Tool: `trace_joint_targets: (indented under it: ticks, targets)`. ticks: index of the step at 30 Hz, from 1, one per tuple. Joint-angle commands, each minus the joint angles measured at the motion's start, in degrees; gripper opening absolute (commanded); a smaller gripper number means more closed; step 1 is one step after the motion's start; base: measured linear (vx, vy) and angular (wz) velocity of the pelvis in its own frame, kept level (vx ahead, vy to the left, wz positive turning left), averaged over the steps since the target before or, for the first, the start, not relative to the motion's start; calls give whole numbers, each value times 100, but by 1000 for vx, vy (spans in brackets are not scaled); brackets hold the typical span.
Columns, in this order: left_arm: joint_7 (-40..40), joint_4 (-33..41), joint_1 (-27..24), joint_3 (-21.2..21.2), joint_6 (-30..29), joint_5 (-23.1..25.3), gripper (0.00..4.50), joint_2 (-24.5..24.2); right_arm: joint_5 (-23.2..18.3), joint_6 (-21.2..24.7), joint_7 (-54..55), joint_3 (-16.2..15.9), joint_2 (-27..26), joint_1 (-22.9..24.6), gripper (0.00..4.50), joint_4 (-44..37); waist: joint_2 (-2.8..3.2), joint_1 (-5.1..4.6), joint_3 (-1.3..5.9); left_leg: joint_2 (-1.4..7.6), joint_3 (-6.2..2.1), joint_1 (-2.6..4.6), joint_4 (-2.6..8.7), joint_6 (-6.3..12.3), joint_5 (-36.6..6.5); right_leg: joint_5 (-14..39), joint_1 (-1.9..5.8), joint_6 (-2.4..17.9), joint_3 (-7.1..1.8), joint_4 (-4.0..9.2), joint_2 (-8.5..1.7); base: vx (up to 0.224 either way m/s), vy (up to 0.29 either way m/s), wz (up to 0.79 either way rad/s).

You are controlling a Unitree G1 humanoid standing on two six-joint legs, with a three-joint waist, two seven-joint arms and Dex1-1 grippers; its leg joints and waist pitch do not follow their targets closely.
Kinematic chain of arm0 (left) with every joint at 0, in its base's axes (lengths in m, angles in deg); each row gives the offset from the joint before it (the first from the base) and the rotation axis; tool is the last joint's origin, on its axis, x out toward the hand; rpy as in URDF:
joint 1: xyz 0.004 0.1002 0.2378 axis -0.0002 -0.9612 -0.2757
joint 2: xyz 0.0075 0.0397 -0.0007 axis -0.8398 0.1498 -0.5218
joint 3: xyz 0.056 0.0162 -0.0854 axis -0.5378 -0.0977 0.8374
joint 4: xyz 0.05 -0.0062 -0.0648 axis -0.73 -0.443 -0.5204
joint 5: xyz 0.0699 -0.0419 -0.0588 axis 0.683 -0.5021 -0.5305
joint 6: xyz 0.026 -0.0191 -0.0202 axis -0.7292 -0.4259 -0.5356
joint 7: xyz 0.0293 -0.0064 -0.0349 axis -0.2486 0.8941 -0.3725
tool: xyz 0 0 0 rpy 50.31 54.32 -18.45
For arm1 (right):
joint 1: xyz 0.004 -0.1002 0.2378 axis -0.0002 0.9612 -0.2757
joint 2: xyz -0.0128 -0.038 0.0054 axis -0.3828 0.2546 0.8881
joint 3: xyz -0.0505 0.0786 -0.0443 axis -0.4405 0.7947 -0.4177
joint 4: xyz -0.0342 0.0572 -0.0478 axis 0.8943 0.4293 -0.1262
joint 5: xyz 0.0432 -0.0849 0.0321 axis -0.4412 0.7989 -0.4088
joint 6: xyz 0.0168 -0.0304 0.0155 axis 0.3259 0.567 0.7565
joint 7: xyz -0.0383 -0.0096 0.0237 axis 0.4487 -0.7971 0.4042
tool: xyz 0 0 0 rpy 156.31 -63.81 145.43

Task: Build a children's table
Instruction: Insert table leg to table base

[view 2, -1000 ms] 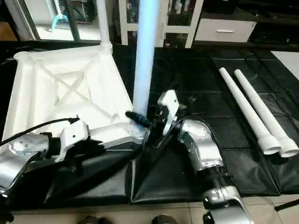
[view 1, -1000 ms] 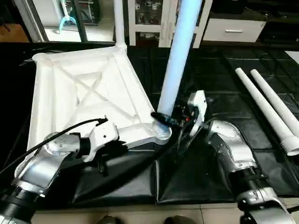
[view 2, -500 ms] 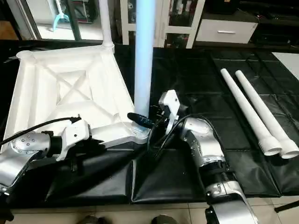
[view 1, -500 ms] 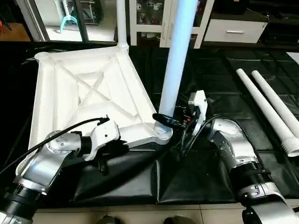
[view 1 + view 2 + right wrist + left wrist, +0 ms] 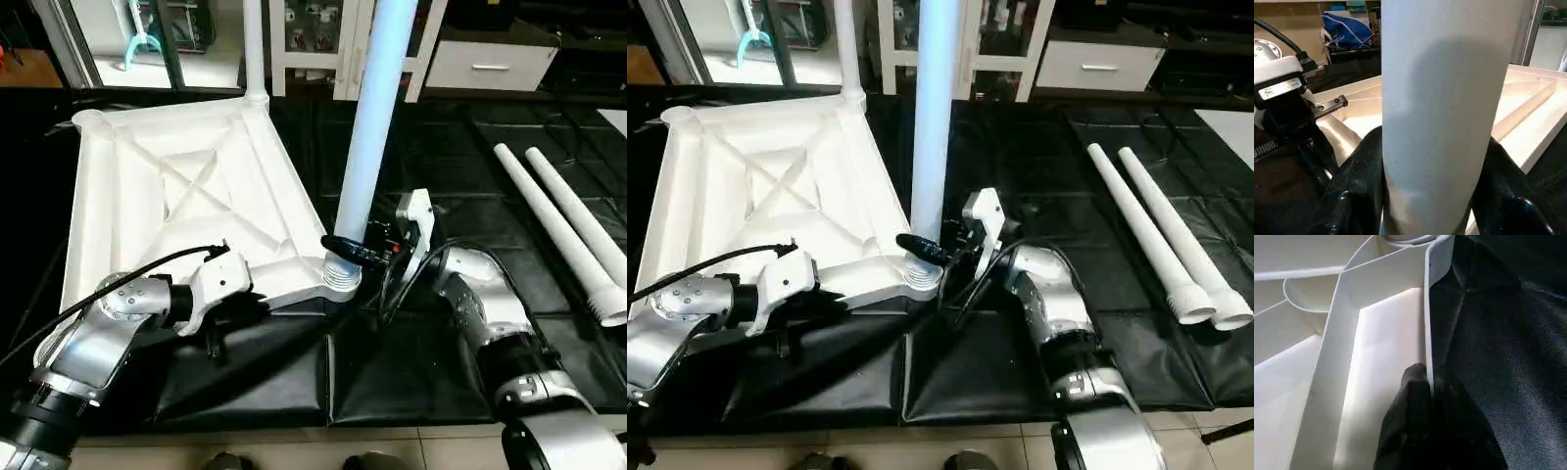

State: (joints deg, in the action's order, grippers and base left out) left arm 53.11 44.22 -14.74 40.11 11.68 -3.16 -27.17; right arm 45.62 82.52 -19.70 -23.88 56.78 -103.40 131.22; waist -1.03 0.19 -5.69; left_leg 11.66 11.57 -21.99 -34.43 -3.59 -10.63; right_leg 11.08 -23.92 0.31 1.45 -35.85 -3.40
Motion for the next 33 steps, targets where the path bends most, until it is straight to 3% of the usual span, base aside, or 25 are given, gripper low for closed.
trace_joint_targets:
  ticks: [1,2,3,4,10,23,33]
  targets:
    - [119,-109,-35,-260,90,26,0,113,286,-52,-18,-84,52,143,185,378,23,-76,195,197,-157,205,534,-119,-2506,3213,-23,806,-259,691,-385,0,0,0]
    - [108,-108,-34,-257,85,33,0,118,309,-107,-19,-94,49,186,185,409,28,-79,194,198,-164,207,543,-125,-2547,3244,-22,796,-255,695,-386,0,0,0]
    - [90,-101,-36,-252,80,38,0,123,327,-149,-15,-110,45,245,185,396,-23,-88,192,201,-161,198,547,-117,-2543,3255,-20,784,-252,700,-384,0,0,0]
    - [83,-96,-38,-249,74,39,0,126,337,-177,-16,-120,40,287,185,383,5,-72,192,202,-162,216,550,-118,-2551,3261,-33,770,-258,702,-386,0,0,0]
    - [48,-87,-50,-225,69,50,0,131,330,-323,76,-88,-15,518,185,345,1,-82,201,208,-162,201,598,-106,-2483,3045,-8,780,-252,706,-377,0,0,0]
    - [22,-166,37,-195,120,105,0,149,266,-666,-139,-74,9,743,185,183,16,-81,178,209,-185,227,622,-135,-2767,3474,-64,626,-268,773,-389,0,0,0]
    - [17,-202,72,-193,127,132,0,153,472,-446,-133,-211,93,683,185,339,-27,-88,181,195,-200,206,633,-65,-2741,3710,-70,548,-312,796,-393,0,0,0]
